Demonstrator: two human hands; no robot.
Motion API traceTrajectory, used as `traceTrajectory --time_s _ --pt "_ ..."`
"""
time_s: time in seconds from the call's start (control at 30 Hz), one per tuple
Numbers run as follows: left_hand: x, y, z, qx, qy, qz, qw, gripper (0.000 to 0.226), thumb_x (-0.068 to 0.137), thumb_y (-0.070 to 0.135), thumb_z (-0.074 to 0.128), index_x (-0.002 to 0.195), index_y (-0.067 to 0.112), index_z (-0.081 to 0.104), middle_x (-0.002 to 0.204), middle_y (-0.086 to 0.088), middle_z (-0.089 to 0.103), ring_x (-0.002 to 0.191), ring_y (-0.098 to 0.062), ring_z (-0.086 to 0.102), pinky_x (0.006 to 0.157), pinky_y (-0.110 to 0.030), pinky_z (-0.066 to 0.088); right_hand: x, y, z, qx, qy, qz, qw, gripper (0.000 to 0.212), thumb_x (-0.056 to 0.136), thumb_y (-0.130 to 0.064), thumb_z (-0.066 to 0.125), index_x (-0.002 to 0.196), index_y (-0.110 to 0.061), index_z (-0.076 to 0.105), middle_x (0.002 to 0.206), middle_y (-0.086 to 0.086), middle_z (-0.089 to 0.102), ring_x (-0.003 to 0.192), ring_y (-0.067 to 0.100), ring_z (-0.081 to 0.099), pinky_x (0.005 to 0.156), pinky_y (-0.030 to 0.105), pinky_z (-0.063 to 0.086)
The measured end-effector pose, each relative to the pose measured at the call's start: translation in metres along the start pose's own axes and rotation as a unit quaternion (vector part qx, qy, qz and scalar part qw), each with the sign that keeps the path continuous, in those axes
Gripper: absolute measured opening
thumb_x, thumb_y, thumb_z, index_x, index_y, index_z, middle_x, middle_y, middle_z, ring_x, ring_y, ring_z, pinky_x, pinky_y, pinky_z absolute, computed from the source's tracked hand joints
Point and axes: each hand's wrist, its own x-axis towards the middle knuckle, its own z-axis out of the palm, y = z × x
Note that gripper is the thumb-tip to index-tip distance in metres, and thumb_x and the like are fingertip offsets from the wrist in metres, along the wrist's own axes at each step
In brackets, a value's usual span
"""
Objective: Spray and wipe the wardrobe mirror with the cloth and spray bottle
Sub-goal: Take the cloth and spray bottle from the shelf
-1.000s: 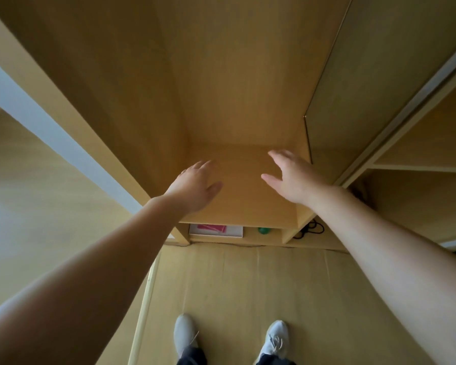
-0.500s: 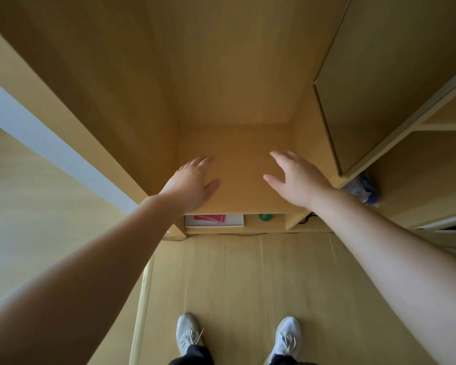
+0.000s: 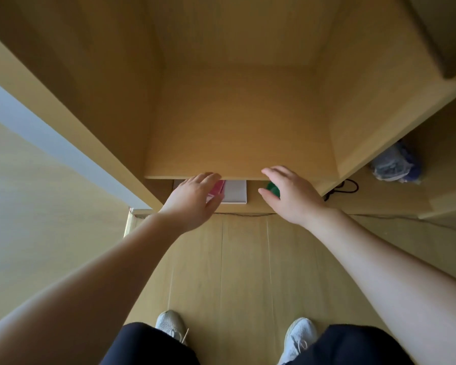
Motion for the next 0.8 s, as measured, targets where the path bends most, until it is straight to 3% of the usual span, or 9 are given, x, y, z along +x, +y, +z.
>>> traceTrajectory --time_s 0.17,0.4,0.6,0.8 --pt "0.009 -0.036 0.093 0.038 -0.024 0.028 0.999 0.050 0.095 0.038 0.050 0.138 0.013 0.046 0.139 -0.005 0.051 0.128 -0.024 0.045 0.104 -0.036 0.035 0.010 0.037 0.091 -0.017 0.001 -0.028 0.999 0.046 0.097 -0.034 0.052 0.137 -0.011 0.050 0.139 0.003 0.050 0.106 0.027 0.060 0.083 0.042 0.052" --pt "0.050 -0.084 0.184 0.040 0.005 0.004 0.999 0.052 0.095 0.042 0.047 0.140 0.016 0.042 0.138 -0.005 0.051 0.128 -0.025 0.044 0.103 -0.037 0.035 0.039 0.098 0.184 -0.037 0.017 -0.001 0.999 0.051 0.098 -0.040 0.048 0.143 -0.017 0.043 0.145 0.001 0.044 0.116 0.022 0.055 0.085 0.034 0.052" --pt "0.079 -0.094 0.215 0.040 0.033 0.005 0.999 0.050 0.096 0.041 0.046 0.139 0.016 0.043 0.135 -0.006 0.052 0.122 -0.026 0.048 0.101 -0.038 0.038 0.048 0.129 0.213 -0.038 0.037 0.031 0.998 0.052 0.098 -0.038 0.049 0.144 -0.016 0.043 0.147 0.003 0.043 0.127 0.024 0.049 0.097 0.042 0.048" --pt "0.092 -0.089 0.232 0.035 0.045 0.014 0.998 0.052 0.095 0.039 0.047 0.140 0.014 0.040 0.139 -0.008 0.048 0.127 -0.028 0.044 0.106 -0.041 0.035 0.065 0.155 0.213 -0.063 0.074 0.072 0.993 0.053 0.098 -0.036 0.049 0.145 -0.014 0.041 0.150 0.005 0.038 0.128 0.026 0.048 0.098 0.040 0.047"
